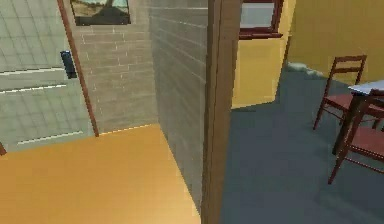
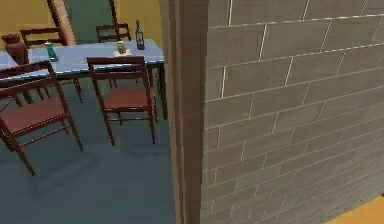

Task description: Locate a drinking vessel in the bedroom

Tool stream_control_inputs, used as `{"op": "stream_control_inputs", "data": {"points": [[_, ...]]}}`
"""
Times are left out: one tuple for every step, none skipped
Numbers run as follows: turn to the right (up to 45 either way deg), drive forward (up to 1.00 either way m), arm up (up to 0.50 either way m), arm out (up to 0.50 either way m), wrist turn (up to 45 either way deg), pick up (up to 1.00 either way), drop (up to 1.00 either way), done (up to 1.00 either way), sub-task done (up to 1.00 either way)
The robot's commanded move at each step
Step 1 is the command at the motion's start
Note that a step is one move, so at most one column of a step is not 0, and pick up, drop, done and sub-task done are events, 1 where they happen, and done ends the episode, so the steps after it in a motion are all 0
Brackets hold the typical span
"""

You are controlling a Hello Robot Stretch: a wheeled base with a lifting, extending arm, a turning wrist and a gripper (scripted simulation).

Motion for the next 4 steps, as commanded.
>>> {"op": "stream_control_inputs", "data": {"points": [[21.0,0.0,0.0,0.0,0.0,0.0,0.0,0.0,0.0],[0.0,0.35,0.0,0.0,0.0,0.0,0.0,0.0,0.0],[45.0,0.0,0.0,0.0,0.0,0.0,0.0,0.0,0.0],[0.0,0.45,0.0,0.0,0.0,0.0,0.0,0.0,0.0]]}}
